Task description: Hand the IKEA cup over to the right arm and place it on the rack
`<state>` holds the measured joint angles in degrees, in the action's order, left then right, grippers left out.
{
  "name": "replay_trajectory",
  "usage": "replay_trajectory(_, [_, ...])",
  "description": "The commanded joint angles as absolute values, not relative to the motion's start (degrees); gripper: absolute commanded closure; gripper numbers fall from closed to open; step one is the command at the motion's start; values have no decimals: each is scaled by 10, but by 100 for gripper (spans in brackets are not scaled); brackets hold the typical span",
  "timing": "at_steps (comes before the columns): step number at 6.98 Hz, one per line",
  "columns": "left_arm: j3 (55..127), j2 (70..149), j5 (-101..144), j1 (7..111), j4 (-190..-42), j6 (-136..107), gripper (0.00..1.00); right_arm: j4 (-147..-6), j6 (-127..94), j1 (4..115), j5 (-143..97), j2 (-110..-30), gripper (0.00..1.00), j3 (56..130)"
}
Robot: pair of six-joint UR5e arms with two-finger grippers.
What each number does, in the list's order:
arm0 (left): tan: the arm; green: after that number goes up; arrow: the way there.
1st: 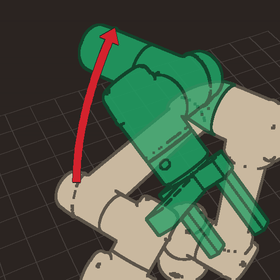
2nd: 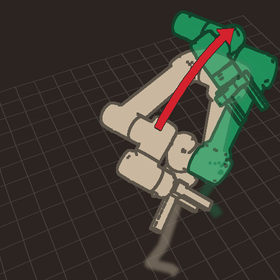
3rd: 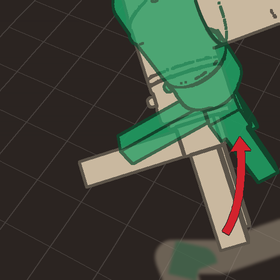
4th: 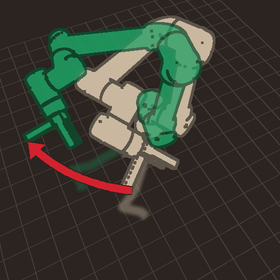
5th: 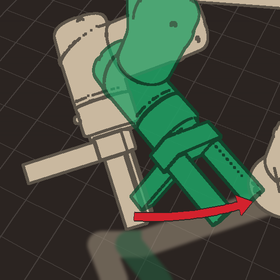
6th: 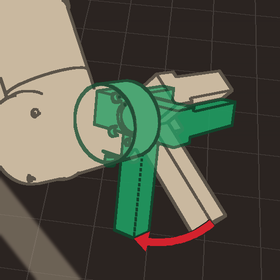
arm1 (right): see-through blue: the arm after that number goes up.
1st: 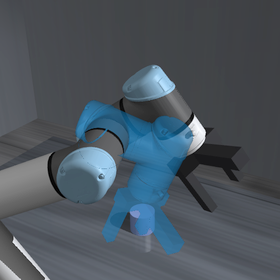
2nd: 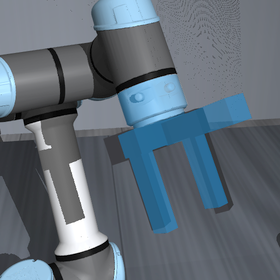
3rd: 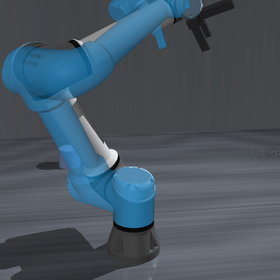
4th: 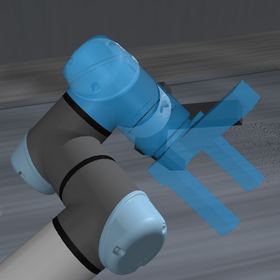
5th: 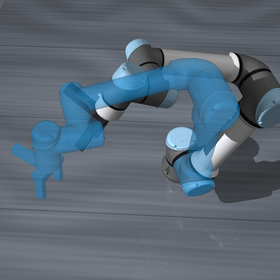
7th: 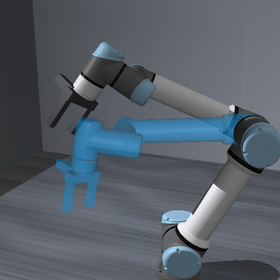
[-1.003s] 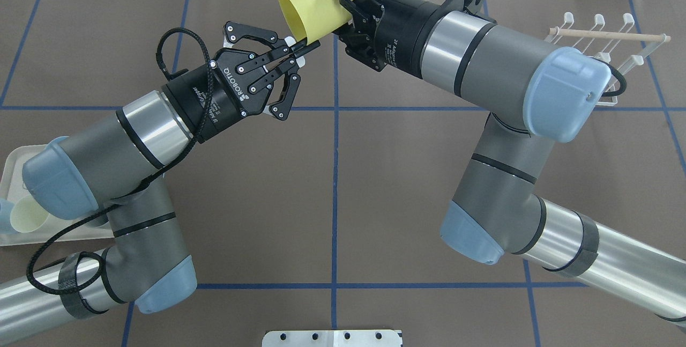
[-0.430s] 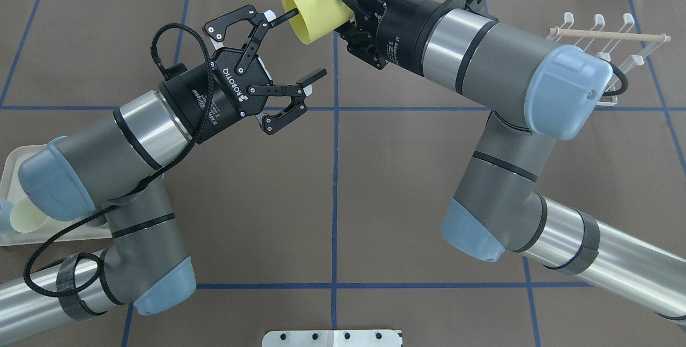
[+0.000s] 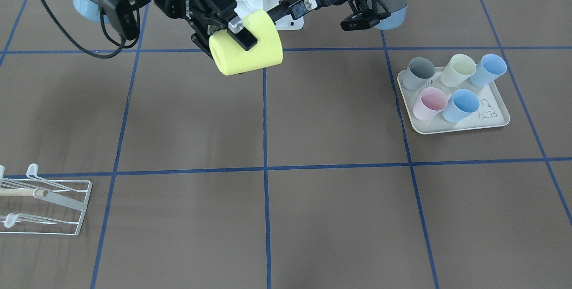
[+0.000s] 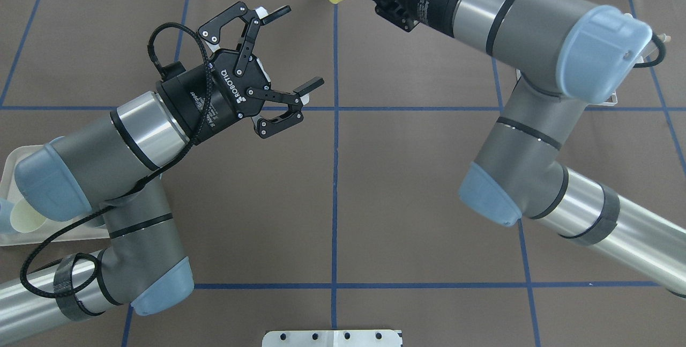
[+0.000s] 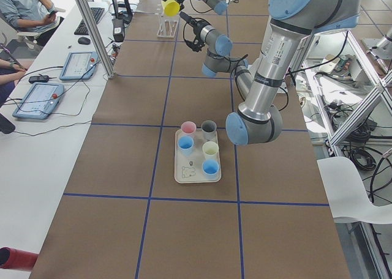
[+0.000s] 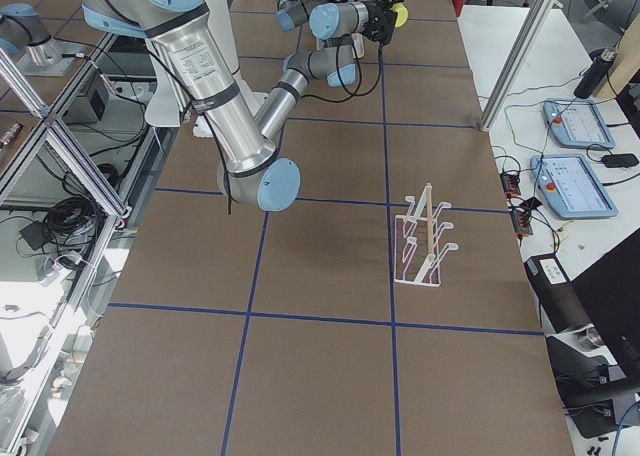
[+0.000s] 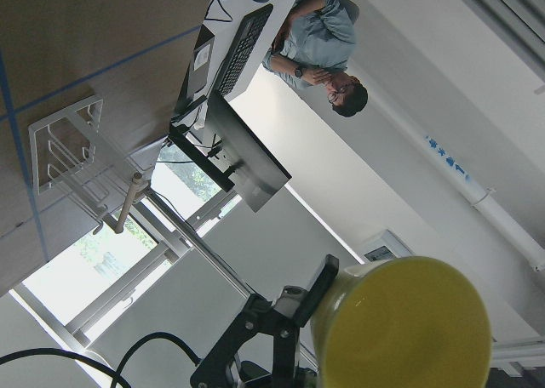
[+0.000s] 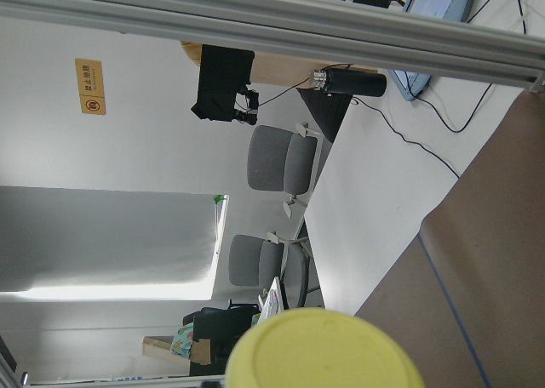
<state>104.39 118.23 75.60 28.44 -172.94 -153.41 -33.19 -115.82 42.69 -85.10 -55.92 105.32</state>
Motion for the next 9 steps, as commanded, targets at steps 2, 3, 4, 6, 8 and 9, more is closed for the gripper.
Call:
replay_trajectory(2, [1049, 1169, 781, 297, -1693, -1411, 0, -335, -1030, 565, -978, -643, 100, 1039])
replay_trajectory(3, [1053, 1167, 797, 305, -1643, -1362, 0, -348, -952, 596, -1001, -683, 100, 1041])
replay_trajectory(4, [1075, 1164, 805, 308, -1574, -1315, 1, -365, -871, 623, -1005, -721, 100, 1047])
replay_trajectory(6, [1154, 1098, 811, 308, -1500, -1232, 1, -388, -715, 653, -986, -823, 100, 1074])
replay_trajectory(8, [1176, 1039, 829, 315, -1492, -1161, 1, -381, -626, 652, -936, -922, 100, 1110])
replay_trajectory(9, [1179, 1027, 851, 329, -1487, -1151, 1, -361, -554, 651, -919, -963, 100, 1111])
